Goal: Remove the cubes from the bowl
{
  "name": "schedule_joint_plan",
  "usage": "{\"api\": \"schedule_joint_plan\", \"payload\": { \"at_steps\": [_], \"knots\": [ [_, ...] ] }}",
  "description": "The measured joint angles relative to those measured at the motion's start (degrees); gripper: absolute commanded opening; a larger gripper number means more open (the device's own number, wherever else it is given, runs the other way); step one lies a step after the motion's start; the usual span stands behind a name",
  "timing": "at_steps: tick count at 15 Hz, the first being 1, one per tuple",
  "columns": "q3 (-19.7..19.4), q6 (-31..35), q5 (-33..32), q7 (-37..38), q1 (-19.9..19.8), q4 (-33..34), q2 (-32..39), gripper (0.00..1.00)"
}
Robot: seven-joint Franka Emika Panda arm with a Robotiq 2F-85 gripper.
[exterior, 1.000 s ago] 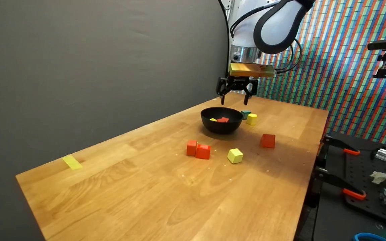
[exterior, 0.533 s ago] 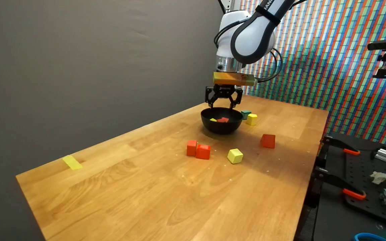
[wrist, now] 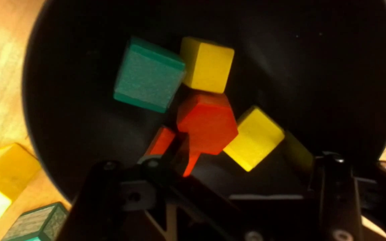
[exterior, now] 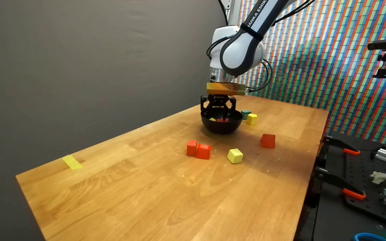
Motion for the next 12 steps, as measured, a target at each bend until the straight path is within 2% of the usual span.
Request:
{"api": "schedule_joint_plan", "payload": {
  "at_steps": [3,6,12],
  "knots": [
    [-0.82,-0.09,1.32,-0.51,-0.01,0.05,0.04,0.71],
    [-1.45,-0.09,2.66,-0.62,-0.03,-0.2,0.04,0.75],
    [-1.43,-0.08,5.03,-0.74,0.05,-0.77,0.0,0.73]
  ]
}}
